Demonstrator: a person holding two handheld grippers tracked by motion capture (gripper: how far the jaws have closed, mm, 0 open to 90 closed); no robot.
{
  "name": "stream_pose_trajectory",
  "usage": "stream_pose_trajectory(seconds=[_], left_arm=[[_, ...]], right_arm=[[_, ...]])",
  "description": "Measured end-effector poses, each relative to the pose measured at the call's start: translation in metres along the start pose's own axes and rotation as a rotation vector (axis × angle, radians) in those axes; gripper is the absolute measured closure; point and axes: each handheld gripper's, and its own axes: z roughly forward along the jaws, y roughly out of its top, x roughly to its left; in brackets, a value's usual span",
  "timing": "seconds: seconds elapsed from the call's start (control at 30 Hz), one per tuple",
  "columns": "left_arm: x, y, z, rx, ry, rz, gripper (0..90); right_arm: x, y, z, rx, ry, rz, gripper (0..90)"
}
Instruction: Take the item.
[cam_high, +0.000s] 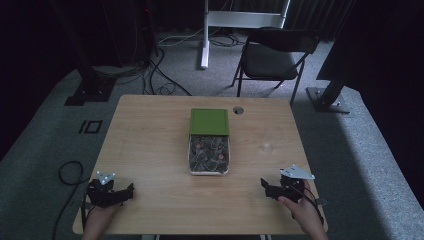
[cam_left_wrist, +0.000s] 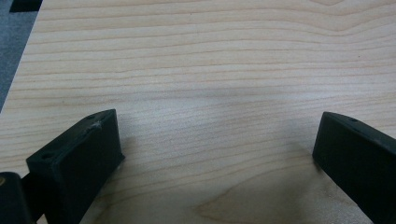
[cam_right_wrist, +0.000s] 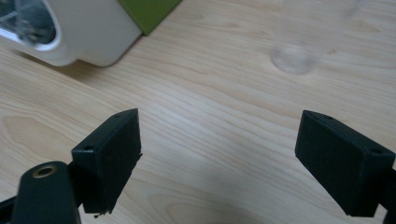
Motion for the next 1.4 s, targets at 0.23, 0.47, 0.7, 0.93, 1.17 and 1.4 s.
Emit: stream_pose_trajectory(seconds=[0.23, 0.47, 0.7, 0.93, 1.17, 1.4], left_arm=[[0.000, 0.000, 0.000, -0.002, 0.000, -0.002, 1.6], [0.000, 0.000, 0.000, -0.002, 0.000, -0.002, 1.7], [0.000, 0.000, 0.000, -0.002, 0.000, -0.002, 1.6], [0.000, 0.000, 0.000, -0.002, 0.000, -0.002, 1.6], [0.000, 0.000, 0.000, -0.002, 0.000, -0.002, 1.6], [0.000, 0.000, 0.000, 0.000, 0.000, -0.002, 1.6]], right_arm=[[0.006, 0.013, 0.000, -0.024, 0.018, 0.001, 14.1], [0.014, 0.025, -0.001, -0.044, 0.038, -0.015, 14.1], [0.025, 0.039, 0.001, -0.059, 0.072, -0.045, 14.1], [0.034, 0.047, 0.003, -0.066, 0.100, -0.057, 14.1], [0.043, 0.057, 0.005, -0.073, 0.126, -0.083, 14.1], [0.054, 0.069, 0.009, -0.088, 0.159, -0.101, 14.1]])
